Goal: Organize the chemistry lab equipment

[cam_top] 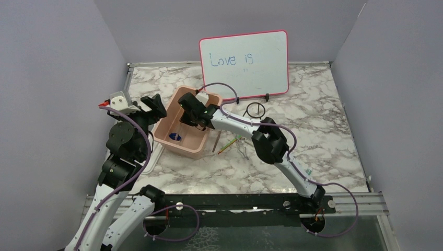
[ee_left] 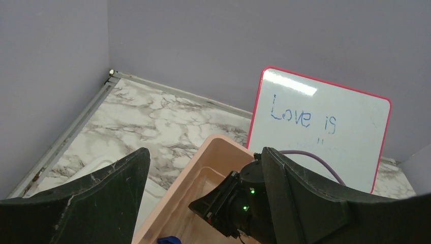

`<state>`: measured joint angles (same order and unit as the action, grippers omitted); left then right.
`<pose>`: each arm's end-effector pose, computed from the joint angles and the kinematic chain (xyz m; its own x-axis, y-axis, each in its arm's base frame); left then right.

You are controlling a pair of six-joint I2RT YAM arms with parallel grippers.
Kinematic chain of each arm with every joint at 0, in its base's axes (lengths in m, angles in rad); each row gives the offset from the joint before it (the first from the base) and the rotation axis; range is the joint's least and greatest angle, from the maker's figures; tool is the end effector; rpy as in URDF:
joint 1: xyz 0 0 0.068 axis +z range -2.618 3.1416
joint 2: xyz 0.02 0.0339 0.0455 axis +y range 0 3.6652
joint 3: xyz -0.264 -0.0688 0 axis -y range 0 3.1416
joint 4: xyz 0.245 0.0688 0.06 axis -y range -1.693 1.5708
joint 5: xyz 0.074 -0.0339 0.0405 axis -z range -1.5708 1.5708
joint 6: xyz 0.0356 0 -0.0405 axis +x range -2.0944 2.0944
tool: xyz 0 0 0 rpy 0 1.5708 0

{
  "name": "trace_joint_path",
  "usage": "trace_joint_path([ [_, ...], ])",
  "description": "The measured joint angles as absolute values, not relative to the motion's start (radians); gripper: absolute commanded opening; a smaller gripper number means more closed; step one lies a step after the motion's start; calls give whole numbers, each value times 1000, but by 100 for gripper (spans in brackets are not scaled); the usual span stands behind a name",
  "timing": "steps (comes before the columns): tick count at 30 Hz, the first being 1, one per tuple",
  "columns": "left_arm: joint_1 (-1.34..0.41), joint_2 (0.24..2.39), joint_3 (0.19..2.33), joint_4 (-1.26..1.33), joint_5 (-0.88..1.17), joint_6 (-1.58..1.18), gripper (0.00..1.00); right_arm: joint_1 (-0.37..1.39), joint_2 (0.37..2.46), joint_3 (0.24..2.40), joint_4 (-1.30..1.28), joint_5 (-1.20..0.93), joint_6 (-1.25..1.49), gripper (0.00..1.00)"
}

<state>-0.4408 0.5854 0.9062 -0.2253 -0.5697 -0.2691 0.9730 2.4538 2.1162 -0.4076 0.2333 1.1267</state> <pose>0.1140 -0.0326 0.4035 0.1167 -0.3026 -0.9459 -0.0988 0.9442 -0.3142 0.3191 0.4540 0.1829 -0.8038 0.3805 -0.4573 0.0402 0.8018 0.5963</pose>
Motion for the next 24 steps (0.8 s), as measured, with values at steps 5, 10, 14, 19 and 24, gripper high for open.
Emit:
trace_joint_path([
  [5, -441, 585, 906, -225, -570, -269, 84, 973, 2452, 2115, -395, 216, 1121, 38],
  [10, -441, 585, 908, -227, -569, -269, 87, 969, 2394, 2060, -372, 193, 1093, 41],
  [14, -441, 586, 921, -233, -562, -268, 88, 968, 2300, 2018, -359, 189, 1060, 43],
  [19, -441, 586, 950, -239, -546, -268, 96, 967, 2140, 1945, -337, 189, 987, 45],
  [24, -441, 587, 959, -242, -490, -263, 99, 966, 1929, 1787, -314, 202, 838, 62],
])
